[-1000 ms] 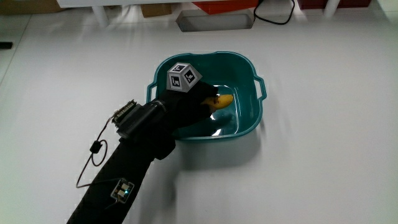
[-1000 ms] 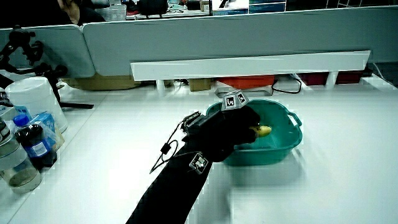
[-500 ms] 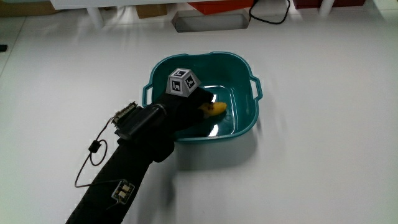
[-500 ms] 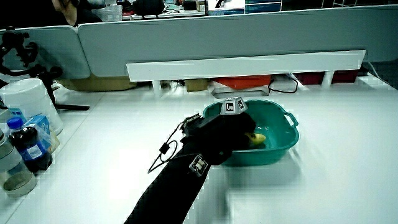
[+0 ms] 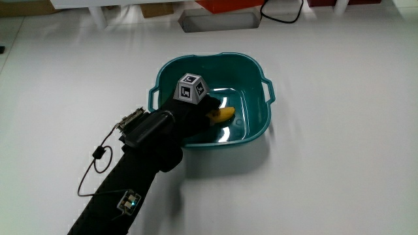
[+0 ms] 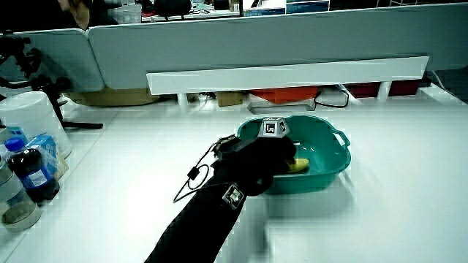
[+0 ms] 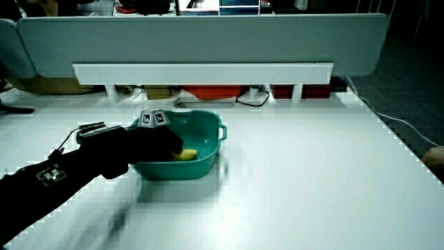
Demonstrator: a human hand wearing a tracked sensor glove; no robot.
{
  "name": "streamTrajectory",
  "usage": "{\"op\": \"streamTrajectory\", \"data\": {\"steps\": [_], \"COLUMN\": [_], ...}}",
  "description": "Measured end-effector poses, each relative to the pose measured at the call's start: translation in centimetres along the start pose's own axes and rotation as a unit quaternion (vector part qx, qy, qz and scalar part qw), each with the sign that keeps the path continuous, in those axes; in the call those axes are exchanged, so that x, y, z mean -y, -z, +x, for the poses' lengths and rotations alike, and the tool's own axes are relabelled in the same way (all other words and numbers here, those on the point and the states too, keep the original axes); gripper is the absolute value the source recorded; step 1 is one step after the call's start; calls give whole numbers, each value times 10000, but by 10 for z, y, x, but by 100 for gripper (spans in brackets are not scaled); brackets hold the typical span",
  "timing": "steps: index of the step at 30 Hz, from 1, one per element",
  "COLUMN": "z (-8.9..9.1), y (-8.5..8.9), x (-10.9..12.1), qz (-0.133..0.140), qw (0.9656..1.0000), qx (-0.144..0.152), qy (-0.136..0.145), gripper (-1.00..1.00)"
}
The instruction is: Place banana into plate
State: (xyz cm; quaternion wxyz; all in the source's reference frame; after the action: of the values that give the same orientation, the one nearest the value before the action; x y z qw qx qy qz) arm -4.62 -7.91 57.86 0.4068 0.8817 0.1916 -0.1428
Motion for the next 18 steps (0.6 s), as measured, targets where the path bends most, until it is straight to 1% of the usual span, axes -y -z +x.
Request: {"op": "streamTrajectory", "data": {"steps": [1, 4, 6, 7, 8, 9, 10, 11, 12, 13, 15, 16, 18], "z": [0, 0, 0, 0, -1, -2, -2, 0, 0, 0, -5, -6, -7], "y": [0, -2, 0, 0, 0, 0, -1, -2, -1, 0, 1, 0, -2], "x": [1, 5, 2, 2, 2, 2, 3, 5, 4, 4, 2, 4, 7], "qz": [-68, -67, -48, -80, -61, -85, -100, -71, -27, -155, -183, -198, -237], "qw": [10000, 9999, 10000, 9999, 10000, 9999, 9999, 9999, 9999, 9998, 9998, 9996, 9992], "qx": [-15, 69, 10, 22, -40, 82, 84, -67, -155, -98, 111, 188, 311], "qy": [-20, -90, -36, -75, -37, -58, -104, -68, -36, -7, -55, -12, -118], "gripper": [-3, -11, -17, -20, -23, -26, -29, -31, -34, -37, -43, -46, -51]}}
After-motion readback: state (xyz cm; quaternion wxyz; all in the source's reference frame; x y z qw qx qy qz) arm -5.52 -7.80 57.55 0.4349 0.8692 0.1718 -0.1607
